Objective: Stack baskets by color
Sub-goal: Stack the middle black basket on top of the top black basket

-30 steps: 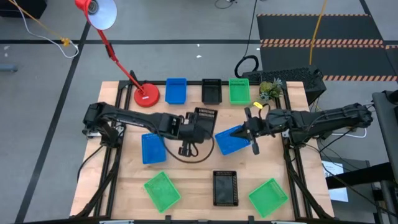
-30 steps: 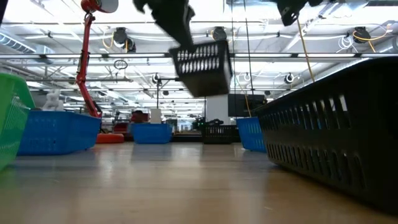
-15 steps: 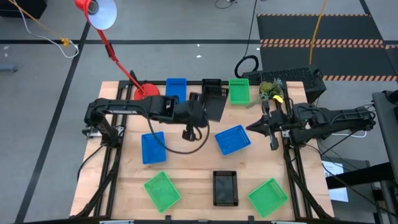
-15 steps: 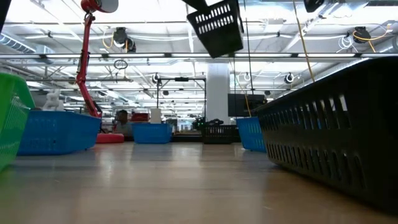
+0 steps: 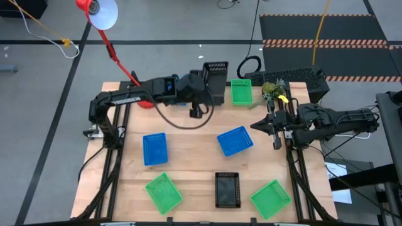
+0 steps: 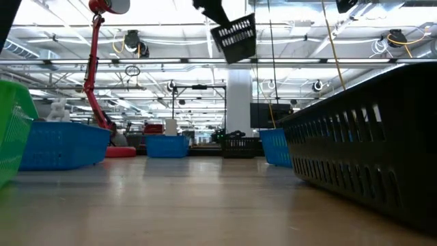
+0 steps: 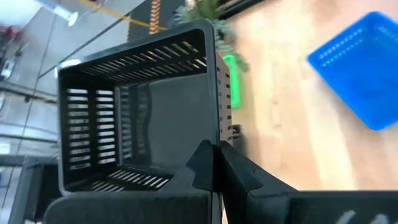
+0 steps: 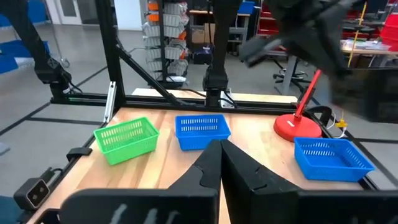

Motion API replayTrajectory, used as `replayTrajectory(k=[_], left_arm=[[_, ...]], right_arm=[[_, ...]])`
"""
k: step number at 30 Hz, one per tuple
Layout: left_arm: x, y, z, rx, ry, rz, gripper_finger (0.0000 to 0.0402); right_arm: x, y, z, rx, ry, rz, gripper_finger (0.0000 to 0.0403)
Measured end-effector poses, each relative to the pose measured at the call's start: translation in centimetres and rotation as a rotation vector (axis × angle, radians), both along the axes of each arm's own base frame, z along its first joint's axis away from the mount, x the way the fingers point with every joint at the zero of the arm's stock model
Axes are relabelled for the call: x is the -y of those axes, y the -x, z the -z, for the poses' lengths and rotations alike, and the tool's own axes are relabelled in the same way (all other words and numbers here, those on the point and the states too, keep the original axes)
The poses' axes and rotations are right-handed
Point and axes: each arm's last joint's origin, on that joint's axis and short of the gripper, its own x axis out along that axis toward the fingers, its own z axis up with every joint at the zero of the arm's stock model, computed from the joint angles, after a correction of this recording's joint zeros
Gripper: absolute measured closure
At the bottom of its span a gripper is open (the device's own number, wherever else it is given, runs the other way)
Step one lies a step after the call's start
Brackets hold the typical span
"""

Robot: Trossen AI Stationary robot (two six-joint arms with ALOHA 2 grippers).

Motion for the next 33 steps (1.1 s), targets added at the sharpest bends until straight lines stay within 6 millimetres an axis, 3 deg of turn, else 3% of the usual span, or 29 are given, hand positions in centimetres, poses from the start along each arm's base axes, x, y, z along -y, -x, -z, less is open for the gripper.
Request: replayTrajectory(k=[5, 20, 27, 33], left_arm=[[-1.6, -1.1, 1.4, -0.027, -0.008, -0.020, 0.0394], [-6.6, -5.2, 9.4, -0.149, 0.115, -0.079, 0.0393], [-8.4, -6.1, 12.7, -0.199, 0.141, -0.113, 0.0394], [-9.3, -6.4, 14.2, -0.221, 0.160, -0.122, 0.0395]], right_arm=[[0.0, 0.4, -0.1, 0.008, 0.005, -0.001, 0.0403], [0.2, 0.6, 0.1, -0.013, 0.015, 0.051, 0.0403], [0.2, 0.6, 0.3, -0.036, 0.019, 0.051, 0.0403], [0.2, 0.6, 0.6, -0.063, 0.022, 0.051, 0.0403]])
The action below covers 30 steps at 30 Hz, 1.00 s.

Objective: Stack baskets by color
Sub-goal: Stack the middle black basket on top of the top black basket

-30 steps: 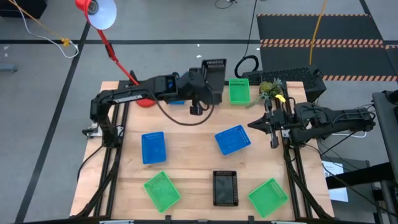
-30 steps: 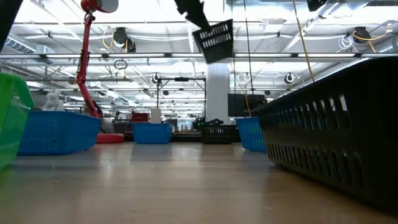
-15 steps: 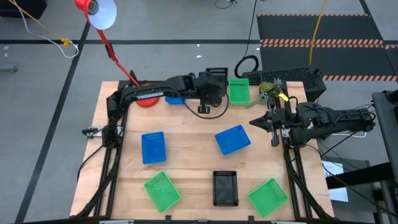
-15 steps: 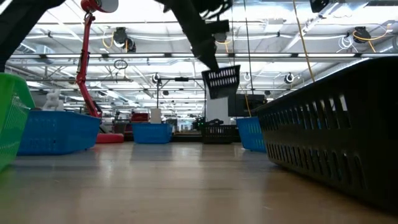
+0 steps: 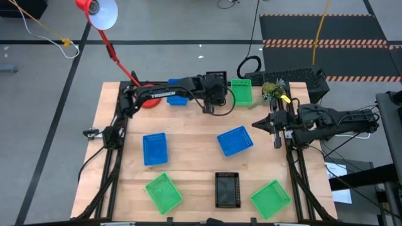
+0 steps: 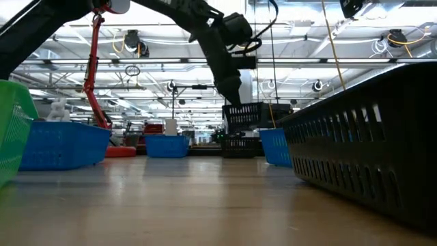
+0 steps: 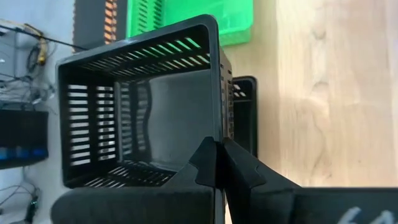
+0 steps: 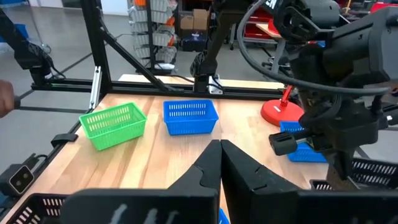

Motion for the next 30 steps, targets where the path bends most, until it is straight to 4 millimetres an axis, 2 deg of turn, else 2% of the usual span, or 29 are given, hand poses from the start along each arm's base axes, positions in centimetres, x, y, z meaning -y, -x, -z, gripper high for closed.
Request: replayTrajectory(k=[7, 19, 25, 30], left_arm=[[-0.1, 0.1, 0.8, 0.005, 0.010, 0.002, 0.0393], [-0.1, 0.6, 4.3, -0.015, 0.017, -0.018, 0.0389], [-0.2, 0.7, 4.8, -0.021, 0.017, -0.020, 0.0391], [-0.6, 0.8, 4.7, -0.014, 0.017, -0.036, 0.0362]], right_arm=[[0.0, 0.0, 0.0, -0.005, 0.001, 0.000, 0.0403], [0.0, 0.0, 0.1, -0.008, 0.001, 0.000, 0.0403], [0.0, 0.0, 0.1, -0.007, 0.000, 0.000, 0.0403], [0.0, 0.0, 0.1, -0.007, 0.000, 0.000, 0.0403]])
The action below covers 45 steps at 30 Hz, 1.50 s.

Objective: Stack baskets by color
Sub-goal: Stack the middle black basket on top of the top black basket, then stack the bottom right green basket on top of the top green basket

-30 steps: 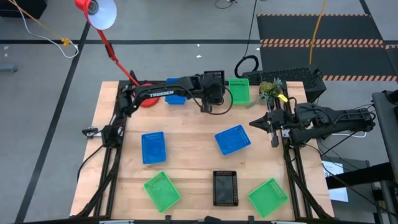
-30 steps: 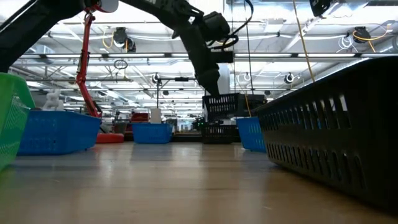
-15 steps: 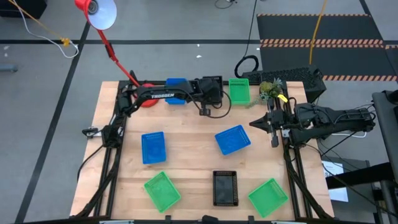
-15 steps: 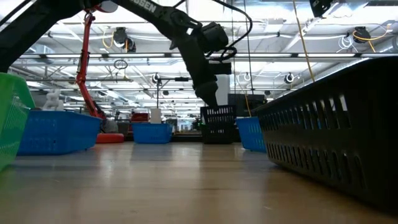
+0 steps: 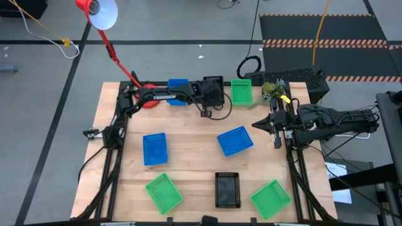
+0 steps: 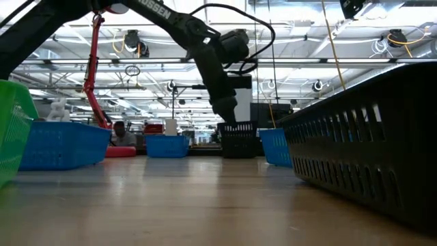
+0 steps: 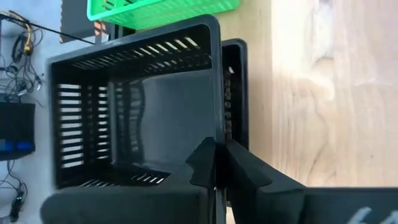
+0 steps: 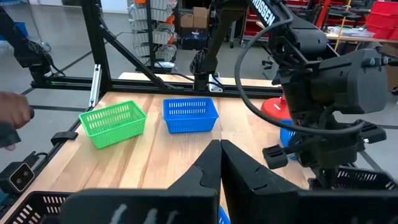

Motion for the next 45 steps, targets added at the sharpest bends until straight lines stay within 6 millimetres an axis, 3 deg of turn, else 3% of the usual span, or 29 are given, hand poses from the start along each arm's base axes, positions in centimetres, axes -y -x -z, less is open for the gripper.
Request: replayTrajectory(k=[14, 23, 26, 30, 37, 42, 45], left_arm=[[-1.3, 0.6, 0.0, 0.026, 0.051, -0.058, 0.0293], [-1.2, 0.5, 0.0, 0.035, 0.058, -0.084, 0.0210], [-0.9, 0.7, -0.7, 0.037, 0.052, -0.083, 0.0183], [-0.1, 1.1, -3.1, 0.086, 0.040, -0.068, 0.0159], [3.0, 3.0, -8.4, 0.172, 0.080, -0.092, 0.0160], [8.0, 5.1, -11.6, 0.220, 0.159, -0.045, 0.0193], [11.6, 6.2, -12.0, 0.282, 0.152, 0.037, 0.0215]], right_arm=[[0.0, 0.0, 0.0, 0.000, -0.003, 0.000, 0.0403], [0.0, 0.0, 0.0, 0.000, -0.003, 0.000, 0.0403], [0.0, 0.0, 0.0, 0.000, -0.004, 0.000, 0.0403], [0.0, 0.0, 0.0, 0.001, -0.004, 0.000, 0.0403], [0.0, -0.2, 0.4, -0.011, -0.082, 0.014, 0.0403], [-0.1, -1.0, 1.9, -0.076, -0.118, 0.028, 0.0403], [-0.3, -2.0, 2.3, -0.100, -0.196, 0.049, 0.0403]])
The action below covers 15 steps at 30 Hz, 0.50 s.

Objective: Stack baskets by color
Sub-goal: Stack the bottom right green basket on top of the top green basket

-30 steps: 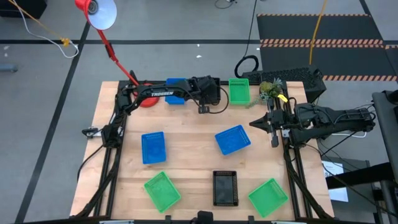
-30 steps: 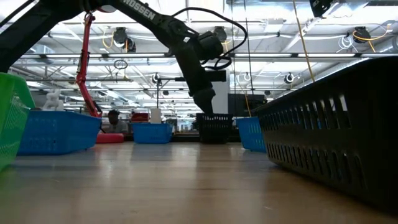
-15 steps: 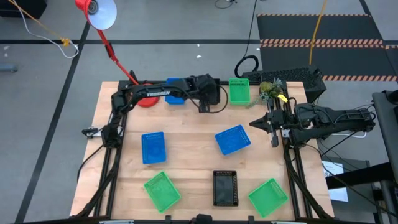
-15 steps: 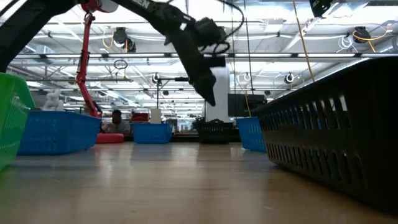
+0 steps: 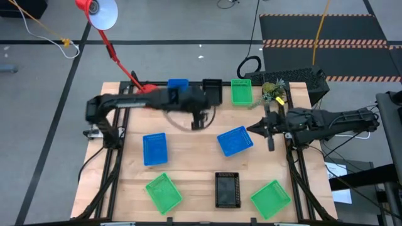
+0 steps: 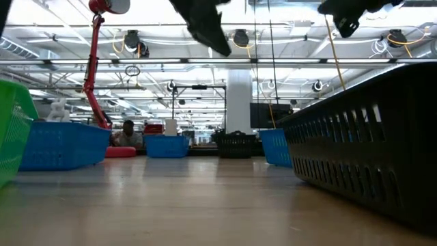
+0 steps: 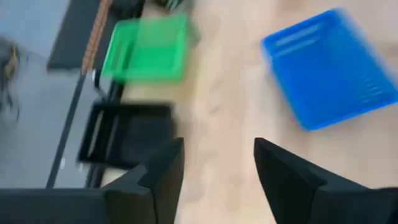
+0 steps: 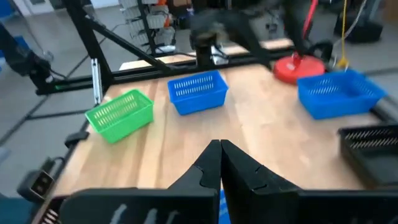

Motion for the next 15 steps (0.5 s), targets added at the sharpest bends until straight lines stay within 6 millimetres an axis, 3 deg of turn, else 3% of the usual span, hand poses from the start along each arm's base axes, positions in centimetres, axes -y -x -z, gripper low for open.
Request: replayTrajectory(k=[5, 10, 15], left_arm=[[3.9, 2.1, 1.6, 0.085, -0.043, 0.088, 0.0241], [4.9, 4.6, 1.1, 0.136, -0.057, 0.092, 0.0252], [5.9, 6.5, 1.1, 0.151, 0.013, 0.063, 0.0260]], right_arm=[[-1.3, -2.1, 0.9, -0.045, -0.129, -0.010, 0.0403], [-4.6, -4.1, 1.7, -0.140, -0.197, -0.019, 0.0403], [-8.7, -5.3, 0.6, -0.273, -0.243, -0.001, 0.0403]])
